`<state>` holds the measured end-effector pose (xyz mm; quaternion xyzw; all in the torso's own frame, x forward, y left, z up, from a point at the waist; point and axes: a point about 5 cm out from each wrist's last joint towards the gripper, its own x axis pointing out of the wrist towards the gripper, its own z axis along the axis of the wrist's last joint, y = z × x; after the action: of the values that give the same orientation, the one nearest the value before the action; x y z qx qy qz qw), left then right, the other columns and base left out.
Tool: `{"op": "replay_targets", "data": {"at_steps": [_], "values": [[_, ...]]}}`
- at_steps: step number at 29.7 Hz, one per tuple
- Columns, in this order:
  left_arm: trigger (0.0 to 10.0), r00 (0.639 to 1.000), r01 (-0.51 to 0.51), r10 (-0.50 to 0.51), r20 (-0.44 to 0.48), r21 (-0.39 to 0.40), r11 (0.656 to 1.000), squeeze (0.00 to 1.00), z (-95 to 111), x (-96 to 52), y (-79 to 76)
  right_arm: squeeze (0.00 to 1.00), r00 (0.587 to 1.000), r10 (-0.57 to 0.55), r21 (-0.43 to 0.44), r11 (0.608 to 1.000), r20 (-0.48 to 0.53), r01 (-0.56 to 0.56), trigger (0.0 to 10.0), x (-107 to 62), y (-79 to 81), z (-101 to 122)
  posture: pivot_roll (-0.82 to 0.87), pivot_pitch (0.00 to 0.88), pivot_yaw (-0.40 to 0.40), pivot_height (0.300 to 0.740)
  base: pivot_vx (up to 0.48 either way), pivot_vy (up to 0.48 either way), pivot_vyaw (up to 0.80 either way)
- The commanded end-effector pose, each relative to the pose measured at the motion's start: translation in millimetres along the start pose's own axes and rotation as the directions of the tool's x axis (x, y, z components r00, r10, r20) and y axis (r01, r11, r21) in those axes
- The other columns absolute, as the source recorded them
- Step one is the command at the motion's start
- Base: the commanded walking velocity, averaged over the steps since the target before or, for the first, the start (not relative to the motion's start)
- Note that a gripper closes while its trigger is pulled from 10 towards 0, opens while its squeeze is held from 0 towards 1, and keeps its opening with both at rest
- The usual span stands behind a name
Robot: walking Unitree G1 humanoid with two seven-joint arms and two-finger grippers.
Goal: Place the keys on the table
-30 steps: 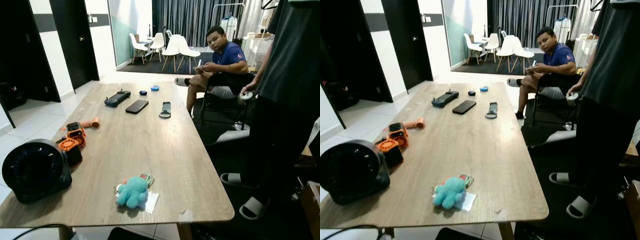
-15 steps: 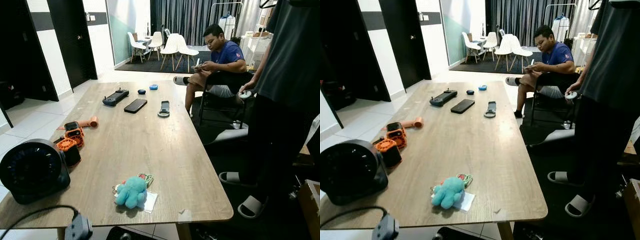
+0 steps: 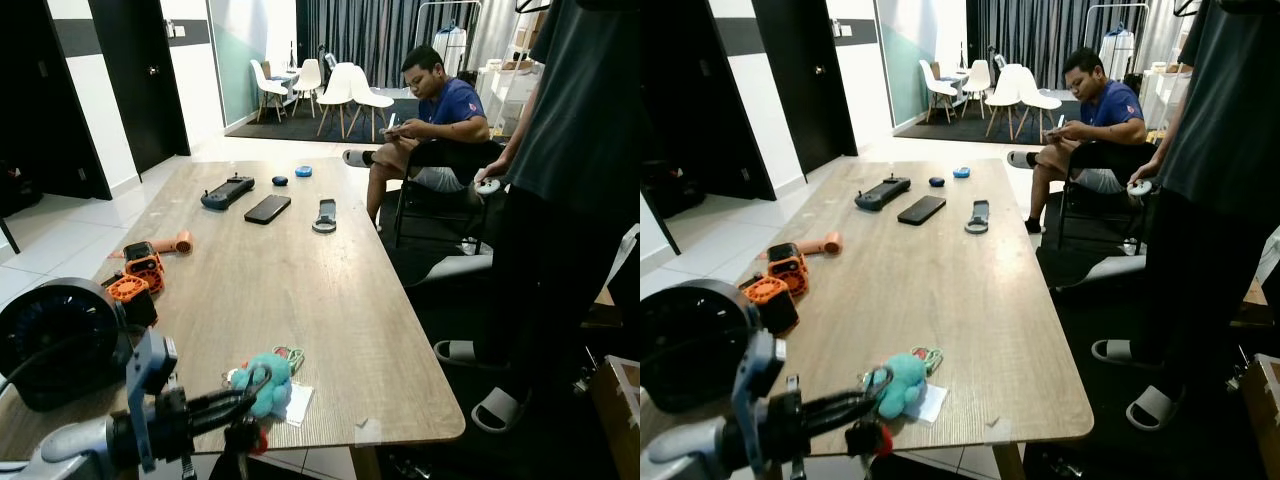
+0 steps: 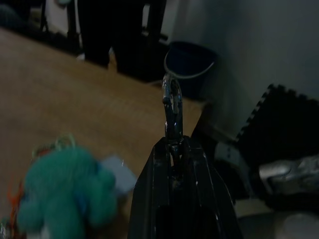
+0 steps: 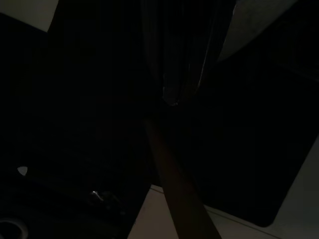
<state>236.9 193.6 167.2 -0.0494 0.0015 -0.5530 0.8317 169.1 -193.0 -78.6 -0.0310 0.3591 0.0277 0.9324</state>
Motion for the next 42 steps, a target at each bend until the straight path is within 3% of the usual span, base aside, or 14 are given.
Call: {"op": "replay_targets", "data": {"at_steps": [1, 6, 10, 13, 19, 26, 32, 37, 42], "values": [[10.0, 1.000, 0.009, -0.009, 0.018, -0.012, 1.000, 0.00, 5.0, 0.4, -1.2, 0.00, 1.000, 0.003, 0.008, 1.000, -0.018, -0.003, 10.0, -1.1, 1.2, -3.9, 0.03, 0.042, 0.035, 0.740, 0.000, 0.000, 0.00], [10.0, 0.993, 0.015, -0.014, 0.119, -0.010, 1.000, 0.00, 25.0, 15.7, -0.6, 0.00, 1.000, 0.003, 0.010, 1.000, -0.017, -0.003, 10.0, -1.2, 2.1, -4.1, 0.03, 0.042, 0.036, 0.740, 0.000, 0.000, 0.00], [10.0, 0.995, -0.026, 0.025, 0.101, 0.010, 1.000, 0.00, 25.6, 28.0, 3.5, 0.00, 1.000, 0.004, 0.009, 1.000, -0.017, -0.004, 10.0, -0.9, 2.1, -3.8, 0.03, 0.039, 0.035, 0.740, 0.000, 0.000, 0.00], [10.0, 0.992, -0.085, 0.081, 0.094, 0.037, 0.996, 0.00, 21.8, 47.1, 7.0, 0.00, 1.000, 0.004, 0.008, 1.000, -0.016, -0.004, 10.0, -0.7, 2.2, -3.2, 0.02, 0.033, 0.040, 0.740, 0.000, 0.000, 0.00], [10.0, 0.989, -0.131, 0.124, 0.081, 0.083, 0.988, 0.00, 16.8, 59.5, 8.5, 0.00, 1.000, 0.001, 0.010, 1.000, -0.013, -0.001, 10.0, -0.6, 1.7, -2.8, 0.01, 0.030, 0.041, 0.740, 0.000, 0.000, 0.00], [10.0, 0.961, -0.276, 0.270, 0.057, 0.158, 0.948, 0.00, 8.0, 78.8, 19.5, 0.00, 1.000, 0.000, 0.008, 1.000, -0.014, 0.001, 10.0, -0.9, 0.7, -3.1, 0.01, 0.028, 0.039, 0.740, 0.000, 0.000, 0.00], [10.0, 0.888, -0.459, 0.439, 0.139, 0.189, 0.868, 0.00, 12.8, 89.0, 30.4, 0.00, 1.000, -0.001, 0.006, 1.000, -0.016, 0.001, 10.0, -1.0, -0.1, -3.3, 0.01, 0.028, 0.039, 0.740, 0.000, 0.000, 0.00], [10.0, 0.843, -0.538, 0.514, 0.160, 0.205, 0.818, 0.00, 10.1, 94.9, 35.2, 0.00, 1.000, -0.001, 0.007, 1.000, -0.013, 0.001, 10.0, -1.0, 0.4, -3.1, 0.01, 0.030, 0.043, 0.740, 0.000, 0.000, 0.00], [10.0, 0.770, -0.637, 0.618, 0.159, 0.266, 0.724, 0.00, 4.9, 98.1, 47.7, 0.00, 1.000, -0.002, 0.012, 1.000, -0.015, 0.002, 10.0, -1.0, 1.7, -3.6, 0.01, 0.036, 0.048, 0.740, 0.000, 0.000, 0.00]]}}
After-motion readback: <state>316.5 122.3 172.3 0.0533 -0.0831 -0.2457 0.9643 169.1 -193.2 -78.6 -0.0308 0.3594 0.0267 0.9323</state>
